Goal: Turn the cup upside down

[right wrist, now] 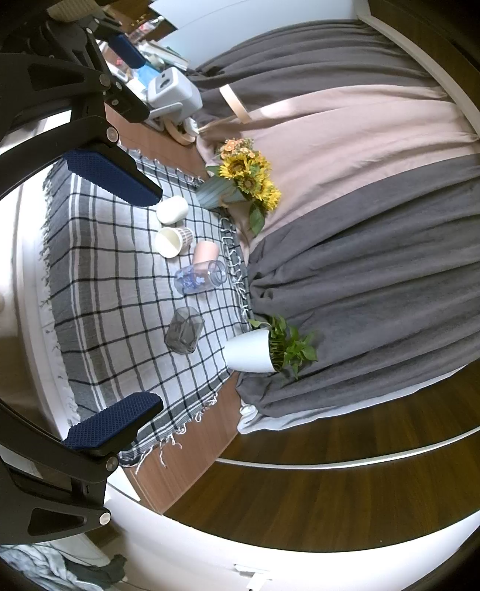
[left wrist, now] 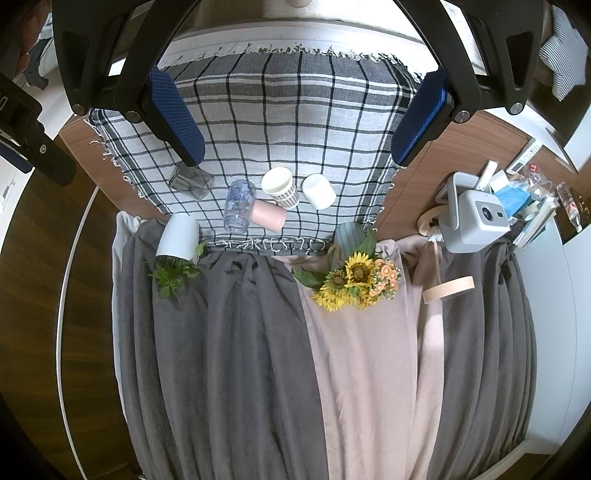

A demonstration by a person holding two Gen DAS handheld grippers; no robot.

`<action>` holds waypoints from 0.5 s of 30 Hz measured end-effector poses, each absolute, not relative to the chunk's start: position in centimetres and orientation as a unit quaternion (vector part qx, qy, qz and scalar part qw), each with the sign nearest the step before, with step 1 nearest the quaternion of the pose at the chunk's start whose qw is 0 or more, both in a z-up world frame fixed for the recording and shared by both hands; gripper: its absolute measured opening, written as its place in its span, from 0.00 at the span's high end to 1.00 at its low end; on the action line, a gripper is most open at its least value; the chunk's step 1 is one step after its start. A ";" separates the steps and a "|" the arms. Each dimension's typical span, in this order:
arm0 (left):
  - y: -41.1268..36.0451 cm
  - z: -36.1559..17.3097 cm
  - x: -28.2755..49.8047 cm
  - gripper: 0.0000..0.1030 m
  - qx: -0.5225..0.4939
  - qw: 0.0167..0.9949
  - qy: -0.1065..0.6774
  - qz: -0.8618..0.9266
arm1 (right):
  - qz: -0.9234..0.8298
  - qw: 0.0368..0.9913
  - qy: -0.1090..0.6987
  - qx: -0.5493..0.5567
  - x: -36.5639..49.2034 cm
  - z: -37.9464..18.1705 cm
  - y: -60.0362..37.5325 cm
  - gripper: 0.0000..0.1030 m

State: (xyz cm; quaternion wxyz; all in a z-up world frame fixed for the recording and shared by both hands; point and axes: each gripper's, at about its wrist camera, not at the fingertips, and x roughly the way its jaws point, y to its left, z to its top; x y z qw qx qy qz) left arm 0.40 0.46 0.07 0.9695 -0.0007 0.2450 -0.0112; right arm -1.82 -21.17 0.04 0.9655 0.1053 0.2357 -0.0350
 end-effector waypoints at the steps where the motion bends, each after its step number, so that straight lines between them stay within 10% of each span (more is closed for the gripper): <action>1: 0.4 0.0 0.4 0.00 -0.001 0.969 0.246 -0.011 | -0.036 0.965 0.236 0.105 -1.8 0.1 -21.2 0.02; 15: 1.2 -2.2 5.2 0.00 -0.002 0.961 0.277 0.001 | -0.027 0.959 0.263 0.105 1.4 -2.3 -20.0 0.02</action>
